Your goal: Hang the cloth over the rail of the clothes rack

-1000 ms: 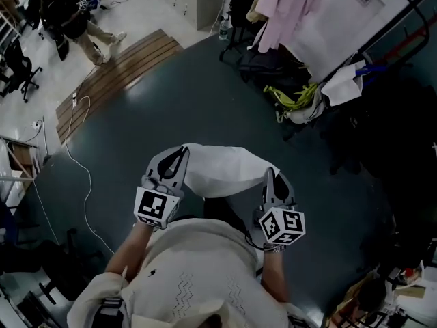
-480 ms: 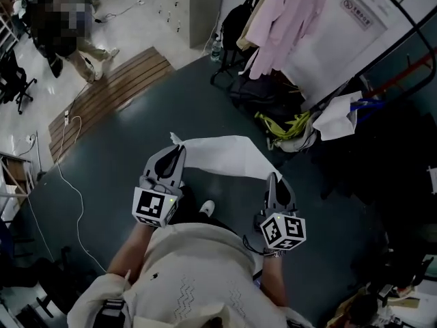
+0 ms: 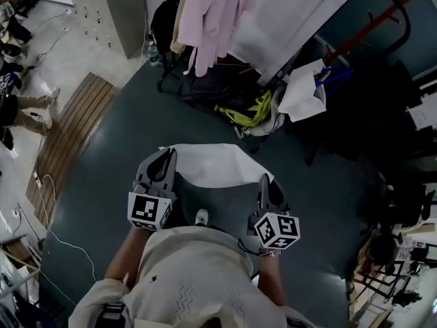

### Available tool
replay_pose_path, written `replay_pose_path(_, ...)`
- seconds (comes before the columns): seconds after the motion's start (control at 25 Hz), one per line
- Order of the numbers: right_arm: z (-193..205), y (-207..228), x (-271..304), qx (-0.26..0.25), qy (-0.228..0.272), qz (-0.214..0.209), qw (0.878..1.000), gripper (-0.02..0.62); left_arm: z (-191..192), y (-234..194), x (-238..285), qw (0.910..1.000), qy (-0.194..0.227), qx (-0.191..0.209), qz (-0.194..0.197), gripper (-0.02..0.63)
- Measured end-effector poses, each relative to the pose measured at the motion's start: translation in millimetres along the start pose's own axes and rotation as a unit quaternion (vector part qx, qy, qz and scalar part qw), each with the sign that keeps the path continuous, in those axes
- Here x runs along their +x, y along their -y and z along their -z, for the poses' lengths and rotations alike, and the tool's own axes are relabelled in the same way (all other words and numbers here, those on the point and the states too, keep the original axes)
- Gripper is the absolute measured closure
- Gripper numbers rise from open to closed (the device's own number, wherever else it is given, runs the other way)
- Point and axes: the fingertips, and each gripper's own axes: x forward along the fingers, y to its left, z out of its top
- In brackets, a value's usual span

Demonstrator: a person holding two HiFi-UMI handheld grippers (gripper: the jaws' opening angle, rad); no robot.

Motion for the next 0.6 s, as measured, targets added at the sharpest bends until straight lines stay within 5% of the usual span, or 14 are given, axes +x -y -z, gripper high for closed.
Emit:
replay_pose_path(0.36,-47,-3,75,0.032,0.002,0.137,0.990,0.572,-45,-78,127,0.9938,0.001,0.026,0.108,0.588)
replay_pose_path(0.6,-73,-6,105,0.037,0.028,0.179,0.983,0.572,-69,-111,188,0.9867,0.022,0.056,0.151,0.588)
